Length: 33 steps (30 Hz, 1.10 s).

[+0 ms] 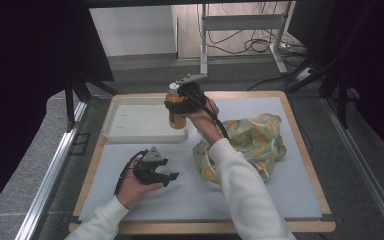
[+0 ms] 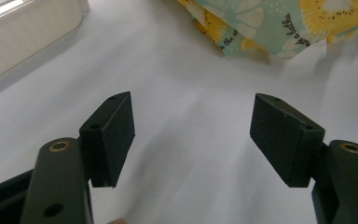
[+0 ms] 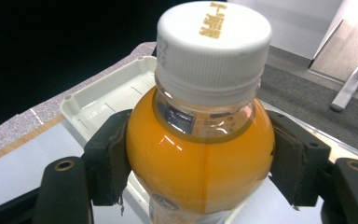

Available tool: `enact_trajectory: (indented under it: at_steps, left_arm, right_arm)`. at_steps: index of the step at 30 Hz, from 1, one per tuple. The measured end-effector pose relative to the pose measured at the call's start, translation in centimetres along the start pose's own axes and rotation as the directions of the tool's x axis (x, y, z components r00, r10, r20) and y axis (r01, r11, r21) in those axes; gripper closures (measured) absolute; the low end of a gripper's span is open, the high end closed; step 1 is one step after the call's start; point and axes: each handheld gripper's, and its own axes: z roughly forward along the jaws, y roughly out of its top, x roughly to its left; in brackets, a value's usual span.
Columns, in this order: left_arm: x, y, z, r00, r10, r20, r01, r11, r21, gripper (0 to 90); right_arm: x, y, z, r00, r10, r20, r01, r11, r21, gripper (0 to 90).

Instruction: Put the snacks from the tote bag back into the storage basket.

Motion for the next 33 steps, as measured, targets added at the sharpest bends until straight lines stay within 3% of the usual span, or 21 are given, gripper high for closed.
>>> enact_trajectory:
  at_steps: [14, 33]
  left_arm:
    - [0.0, 0.0, 0.0, 1.0000, 0.002, 0.004, -0.002, 1.0000, 0.001, 30.7]
    - [-0.1, 0.0, 0.1, 0.9999, 0.007, 0.012, -0.007, 0.9999, 0.010, 30.7]
  right_arm:
    - [0.6, -0.9, 2.6, 0.9999, 0.004, 0.010, -0.005, 0.9985, 0.054, 29.8]
    - [0.1, -1.9, 4.7, 0.9992, 0.027, 0.030, -0.030, 0.9949, 0.096, 29.8]
